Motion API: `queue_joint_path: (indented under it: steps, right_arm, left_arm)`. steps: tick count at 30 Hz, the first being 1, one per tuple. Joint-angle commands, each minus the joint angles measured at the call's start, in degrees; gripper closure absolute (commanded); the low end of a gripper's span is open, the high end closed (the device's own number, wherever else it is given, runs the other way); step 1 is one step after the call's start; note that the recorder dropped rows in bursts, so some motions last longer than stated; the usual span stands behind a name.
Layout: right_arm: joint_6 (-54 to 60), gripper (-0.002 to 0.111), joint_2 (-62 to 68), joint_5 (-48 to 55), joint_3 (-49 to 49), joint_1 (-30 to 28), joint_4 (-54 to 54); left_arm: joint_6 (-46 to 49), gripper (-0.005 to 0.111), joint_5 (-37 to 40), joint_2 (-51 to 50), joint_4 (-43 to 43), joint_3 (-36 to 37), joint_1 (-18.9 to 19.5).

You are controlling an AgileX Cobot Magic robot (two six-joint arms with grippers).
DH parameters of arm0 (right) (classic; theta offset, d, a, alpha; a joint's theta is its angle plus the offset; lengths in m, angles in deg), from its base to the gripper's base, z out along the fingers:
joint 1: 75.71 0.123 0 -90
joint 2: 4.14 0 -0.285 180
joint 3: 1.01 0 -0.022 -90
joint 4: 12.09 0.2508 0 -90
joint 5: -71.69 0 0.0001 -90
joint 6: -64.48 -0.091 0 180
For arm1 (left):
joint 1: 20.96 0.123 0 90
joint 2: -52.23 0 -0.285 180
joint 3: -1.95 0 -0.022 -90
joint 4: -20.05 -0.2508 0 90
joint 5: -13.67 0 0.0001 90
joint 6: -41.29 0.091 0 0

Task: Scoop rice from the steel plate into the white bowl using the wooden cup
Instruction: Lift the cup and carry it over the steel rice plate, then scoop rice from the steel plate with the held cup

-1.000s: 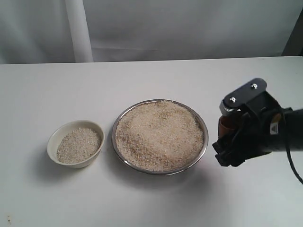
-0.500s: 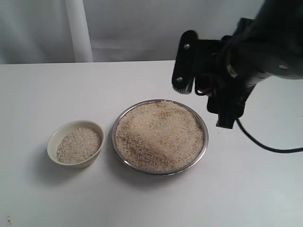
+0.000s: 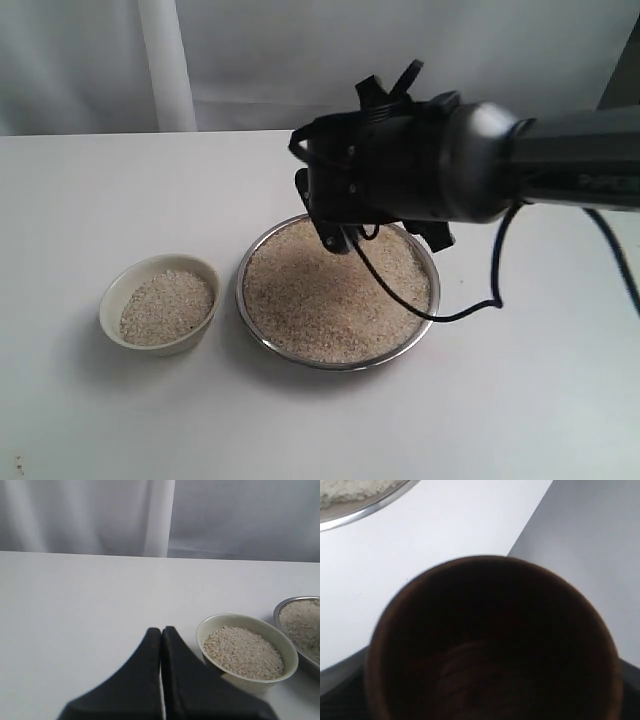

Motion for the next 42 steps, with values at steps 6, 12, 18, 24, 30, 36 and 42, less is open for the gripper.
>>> queue_joint_path:
  steps: [6, 12, 18, 24, 30, 36, 42]
  right_arm:
    - [0.23, 0.108, 10.55, 0.73, 5.66, 0.55, -5.24]
    - [0.23, 0.108, 15.29, 0.99, 8.8, 0.55, -8.16]
    - [1.46, 0.108, 17.71, 1.72, 8.98, 0.55, -8.02]
    - [1.59, 0.108, 19.32, 3.1, 8.98, 0.55, -7.8]
    - [4.57, 0.108, 19.32, 2.84, 8.98, 0.55, -1.8]
    - [6.26, 0.108, 19.32, 2.69, 8.98, 0.55, 1.42]
    - [6.67, 0.108, 19.32, 2.47, 8.98, 0.55, 3.54]
  left_arm:
    - [-0.18, 0.107, -0.21, 0.17, 0.27, -0.16, -0.24]
    - [-0.18, 0.107, -0.21, 0.17, 0.27, -0.16, -0.24]
    - [-0.18, 0.107, -0.21, 0.17, 0.27, -0.16, -0.24]
    - [-0.18, 0.107, -0.21, 0.17, 0.27, -0.16, -0.24]
    - [-0.18, 0.107, -0.21, 0.17, 0.27, -0.16, -0.24]
    - [-0.18, 0.107, -0.21, 0.17, 0.27, -0.16, -0.24]
    - [-0.18, 0.107, -0.21, 0.17, 0.27, -0.16, -0.24]
